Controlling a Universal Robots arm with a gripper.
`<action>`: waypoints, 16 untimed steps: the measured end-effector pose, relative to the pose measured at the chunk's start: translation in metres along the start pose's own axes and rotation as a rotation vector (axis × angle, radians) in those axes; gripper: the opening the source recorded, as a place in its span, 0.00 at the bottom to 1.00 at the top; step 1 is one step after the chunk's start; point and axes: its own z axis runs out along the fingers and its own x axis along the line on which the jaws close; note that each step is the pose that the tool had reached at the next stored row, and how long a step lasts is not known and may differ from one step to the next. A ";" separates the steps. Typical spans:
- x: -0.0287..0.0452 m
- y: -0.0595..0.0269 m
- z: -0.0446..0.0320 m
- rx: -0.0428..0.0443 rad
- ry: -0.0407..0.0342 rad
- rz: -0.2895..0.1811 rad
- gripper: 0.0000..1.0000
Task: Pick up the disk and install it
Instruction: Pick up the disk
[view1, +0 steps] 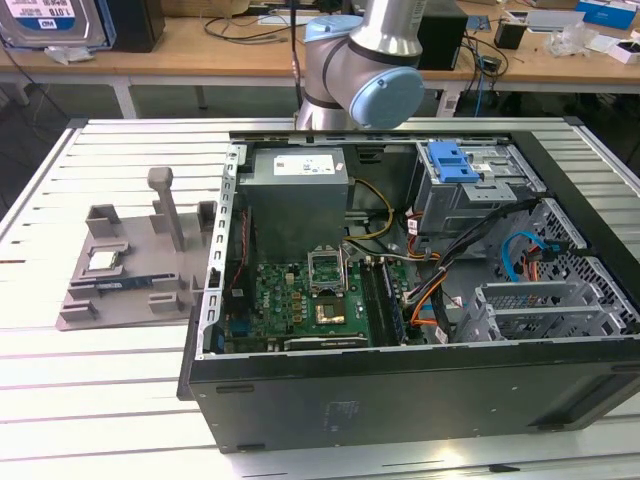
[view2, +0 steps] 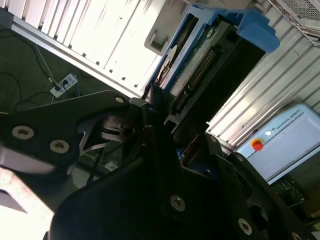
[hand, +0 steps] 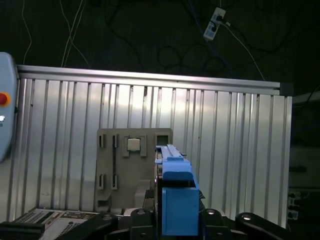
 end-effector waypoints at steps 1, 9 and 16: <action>0.0000 0.0001 -0.0028 0.0001 -0.0001 0.000 0.37; 0.0001 0.0009 -0.0220 0.0001 0.0000 0.000 0.37; 0.0002 0.0016 -0.0386 0.0000 0.0000 0.000 0.37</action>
